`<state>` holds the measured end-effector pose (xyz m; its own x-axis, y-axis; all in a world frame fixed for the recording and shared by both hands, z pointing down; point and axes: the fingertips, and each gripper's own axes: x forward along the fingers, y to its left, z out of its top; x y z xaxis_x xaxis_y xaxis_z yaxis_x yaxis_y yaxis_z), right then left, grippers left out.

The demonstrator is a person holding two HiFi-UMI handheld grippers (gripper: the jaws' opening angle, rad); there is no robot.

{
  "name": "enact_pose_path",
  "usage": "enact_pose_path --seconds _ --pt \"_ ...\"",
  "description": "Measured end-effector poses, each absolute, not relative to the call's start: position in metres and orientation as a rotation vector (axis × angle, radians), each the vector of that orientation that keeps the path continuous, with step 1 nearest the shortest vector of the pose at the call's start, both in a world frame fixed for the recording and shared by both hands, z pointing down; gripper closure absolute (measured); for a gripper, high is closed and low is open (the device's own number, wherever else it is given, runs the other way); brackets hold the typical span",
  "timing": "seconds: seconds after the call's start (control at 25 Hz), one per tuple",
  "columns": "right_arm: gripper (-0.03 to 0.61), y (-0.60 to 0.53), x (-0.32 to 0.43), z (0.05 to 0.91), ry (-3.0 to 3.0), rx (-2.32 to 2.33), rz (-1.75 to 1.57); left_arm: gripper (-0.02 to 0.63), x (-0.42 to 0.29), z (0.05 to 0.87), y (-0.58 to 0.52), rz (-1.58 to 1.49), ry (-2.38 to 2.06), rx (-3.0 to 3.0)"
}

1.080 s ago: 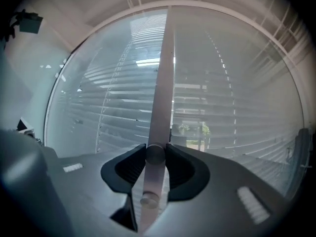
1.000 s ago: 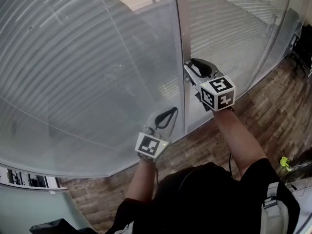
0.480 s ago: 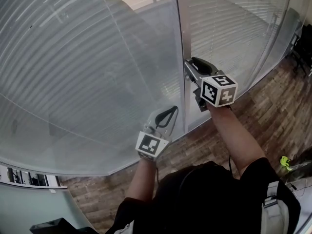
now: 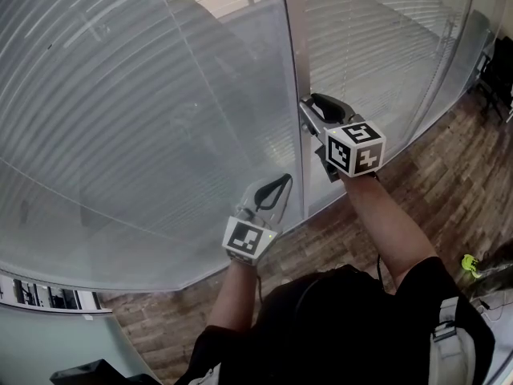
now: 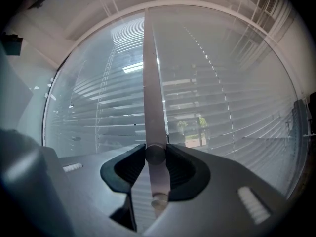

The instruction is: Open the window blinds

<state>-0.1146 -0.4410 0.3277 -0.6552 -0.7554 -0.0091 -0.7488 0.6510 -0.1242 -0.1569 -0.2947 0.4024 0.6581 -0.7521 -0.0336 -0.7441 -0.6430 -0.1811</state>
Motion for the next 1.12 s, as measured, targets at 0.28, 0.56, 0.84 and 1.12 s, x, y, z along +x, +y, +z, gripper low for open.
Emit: enact_pose_path --seconds 0.28,0.56,0.84,1.12 --pt "0.342 -0.434 -0.106 0.337 2.917 -1.279 0.013 0.609 -0.157 0.405 -0.296 -0.064 1.229 -2.696" --pt "0.324 -0.421 -0.118 0.332 3.078 -1.455 1.122 0.610 -0.152 0.402 -0.294 -0.064 1.217 -2.722" --pt "0.353 -0.422 -0.127 0.334 2.999 -1.413 1.796 0.611 -0.156 0.405 -0.295 -0.063 1.228 -2.700" --pt "0.453 -0.425 -0.129 0.337 2.972 -1.420 1.888 0.610 -0.160 0.402 -0.295 -0.075 1.243 -2.693"
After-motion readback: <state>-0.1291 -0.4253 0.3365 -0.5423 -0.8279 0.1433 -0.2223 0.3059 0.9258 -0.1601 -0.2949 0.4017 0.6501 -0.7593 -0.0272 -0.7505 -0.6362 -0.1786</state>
